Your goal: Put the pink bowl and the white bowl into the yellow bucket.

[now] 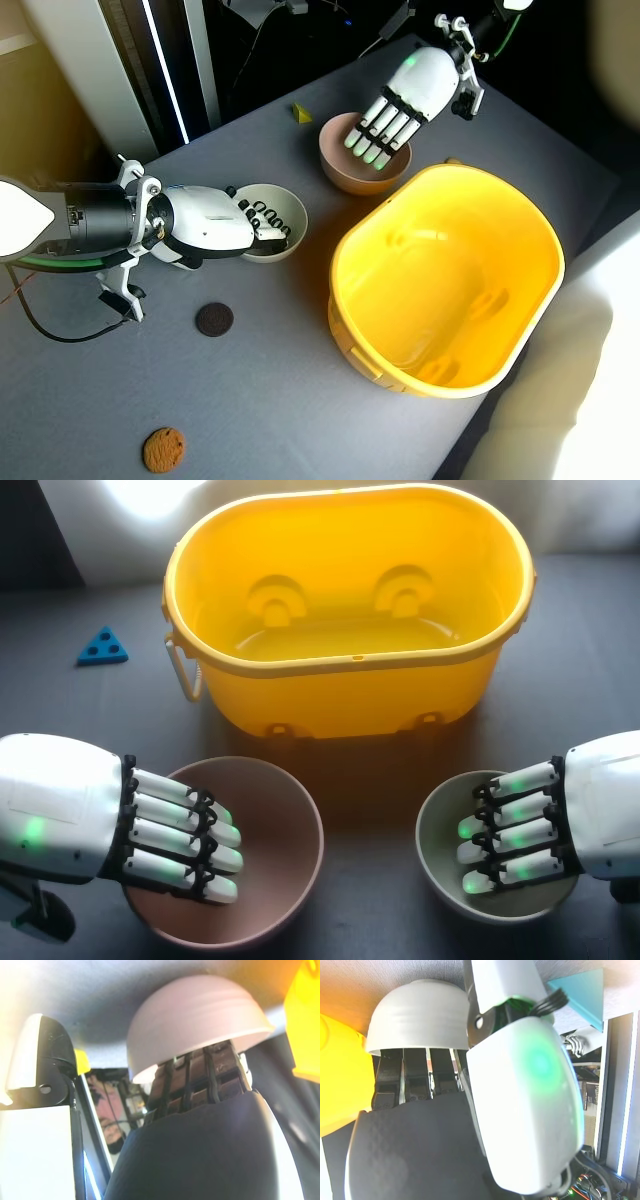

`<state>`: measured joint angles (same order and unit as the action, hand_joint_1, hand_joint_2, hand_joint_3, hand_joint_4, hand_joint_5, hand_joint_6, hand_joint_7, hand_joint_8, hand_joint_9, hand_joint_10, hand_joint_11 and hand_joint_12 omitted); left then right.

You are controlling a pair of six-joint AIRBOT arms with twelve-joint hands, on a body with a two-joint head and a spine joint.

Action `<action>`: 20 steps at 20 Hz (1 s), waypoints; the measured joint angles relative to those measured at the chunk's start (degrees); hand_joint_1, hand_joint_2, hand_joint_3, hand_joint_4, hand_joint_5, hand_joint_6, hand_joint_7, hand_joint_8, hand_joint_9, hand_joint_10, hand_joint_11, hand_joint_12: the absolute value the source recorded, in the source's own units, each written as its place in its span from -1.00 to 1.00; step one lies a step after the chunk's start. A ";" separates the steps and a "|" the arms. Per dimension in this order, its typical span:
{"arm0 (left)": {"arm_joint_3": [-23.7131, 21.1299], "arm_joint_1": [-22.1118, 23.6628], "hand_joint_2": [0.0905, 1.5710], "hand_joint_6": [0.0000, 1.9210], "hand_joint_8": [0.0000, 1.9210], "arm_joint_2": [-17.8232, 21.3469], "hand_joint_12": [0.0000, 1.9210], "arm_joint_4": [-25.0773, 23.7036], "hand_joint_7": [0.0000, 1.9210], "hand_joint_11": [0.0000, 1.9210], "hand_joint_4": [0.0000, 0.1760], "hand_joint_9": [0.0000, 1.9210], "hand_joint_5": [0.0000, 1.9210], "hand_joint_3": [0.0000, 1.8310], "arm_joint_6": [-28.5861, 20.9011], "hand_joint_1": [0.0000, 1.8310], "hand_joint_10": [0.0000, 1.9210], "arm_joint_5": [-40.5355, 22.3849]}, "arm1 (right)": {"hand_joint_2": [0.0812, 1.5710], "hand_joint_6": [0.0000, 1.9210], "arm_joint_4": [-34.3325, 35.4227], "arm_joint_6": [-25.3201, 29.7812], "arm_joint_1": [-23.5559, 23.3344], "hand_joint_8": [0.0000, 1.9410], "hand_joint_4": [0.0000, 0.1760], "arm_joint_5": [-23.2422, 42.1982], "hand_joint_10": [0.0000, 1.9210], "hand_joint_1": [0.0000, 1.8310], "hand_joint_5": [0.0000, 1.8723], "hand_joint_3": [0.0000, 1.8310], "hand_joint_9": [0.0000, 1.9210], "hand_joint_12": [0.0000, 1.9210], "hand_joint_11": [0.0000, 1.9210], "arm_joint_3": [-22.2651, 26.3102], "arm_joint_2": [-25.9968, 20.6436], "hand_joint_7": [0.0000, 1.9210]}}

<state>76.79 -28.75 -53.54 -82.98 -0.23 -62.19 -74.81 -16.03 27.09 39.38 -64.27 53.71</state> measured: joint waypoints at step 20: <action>0.15 0.68 0.37 -1.00 -1.00 -0.63 -0.71 -0.26 -0.92 -1.00 -1.00 -0.94 -0.88 -1.00 0.22 0.17 -1.00 0.92 | 0.19 -0.99 -0.04 -0.74 0.00 -1.00 -1.00 -0.04 -0.99 0.32 -0.73 -1.00 -0.78 -0.15 -1.00 0.00 0.00 -0.76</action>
<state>76.95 -28.08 -54.17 -83.24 -0.01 -61.28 -74.85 -16.78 27.09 39.33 -64.27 53.71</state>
